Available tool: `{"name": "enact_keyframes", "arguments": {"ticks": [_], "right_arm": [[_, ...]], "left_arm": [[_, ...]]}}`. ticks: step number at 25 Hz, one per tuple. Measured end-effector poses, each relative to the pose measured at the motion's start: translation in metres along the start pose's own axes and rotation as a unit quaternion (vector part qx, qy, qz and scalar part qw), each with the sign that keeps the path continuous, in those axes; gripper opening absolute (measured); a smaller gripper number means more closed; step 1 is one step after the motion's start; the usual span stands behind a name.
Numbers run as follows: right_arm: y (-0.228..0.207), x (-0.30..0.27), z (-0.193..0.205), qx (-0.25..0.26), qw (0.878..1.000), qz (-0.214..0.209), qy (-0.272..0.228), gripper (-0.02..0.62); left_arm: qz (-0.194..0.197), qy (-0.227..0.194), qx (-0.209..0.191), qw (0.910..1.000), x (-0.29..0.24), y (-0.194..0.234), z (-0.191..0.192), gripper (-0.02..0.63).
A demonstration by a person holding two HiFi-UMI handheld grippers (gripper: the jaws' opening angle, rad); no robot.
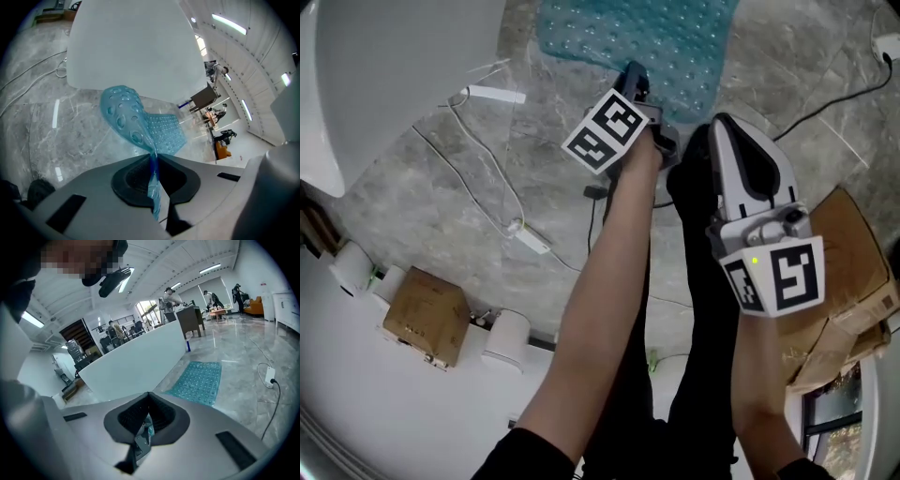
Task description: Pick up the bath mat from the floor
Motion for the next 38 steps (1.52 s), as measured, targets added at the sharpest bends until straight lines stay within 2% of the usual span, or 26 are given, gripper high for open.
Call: {"name": "enact_keyframes", "arguments": {"ticks": [9, 12, 15, 17, 21, 31, 35, 38], "right_arm": [[0.002, 0.032, -0.123, 0.049, 0.998, 0.013, -0.035, 0.011], [-0.002, 0.047, -0.156, 0.052, 0.997, 0.018, -0.045, 0.012], [-0.008, 0.057, -0.187, 0.063, 0.996, 0.024, -0.063, 0.012], [-0.011, 0.067, -0.204, 0.067, 0.995, 0.030, -0.074, 0.012], [-0.009, 0.094, -0.239, 0.065, 0.994, 0.039, -0.080, 0.011], [0.021, 0.153, -0.325, 0.078, 0.991, 0.030, -0.108, 0.012], [0.041, 0.185, -0.357, 0.076, 0.991, 0.025, -0.104, 0.011], [0.057, 0.202, -0.379, 0.082, 0.991, 0.023, -0.105, 0.012]], "left_arm": [[0.064, -0.002, 0.007, 0.9979, 0.061, -0.140, -0.038, 0.028], [0.081, 0.002, 0.016, 0.9965, 0.086, -0.178, -0.043, 0.028], [0.115, -0.004, 0.026, 0.9931, 0.103, -0.211, -0.050, 0.028], [0.126, -0.009, 0.037, 0.9913, 0.117, -0.228, -0.054, 0.028], [0.116, -0.006, 0.066, 0.9911, 0.155, -0.256, -0.062, 0.028], [0.150, -0.034, 0.065, 0.9860, 0.249, -0.326, -0.105, 0.028], [0.160, -0.028, 0.057, 0.9851, 0.296, -0.355, -0.115, 0.028], [0.175, -0.039, 0.066, 0.9817, 0.324, -0.378, -0.128, 0.028]]}}
Point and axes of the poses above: the fingertips, and each gripper's own axes: x backward along the fingers, y to its left, z out of its underside, the point moved 8 cm from there along x, backward along the fingers, and after that the axes turned 10 degrees about -y, right-handed, at the moved point
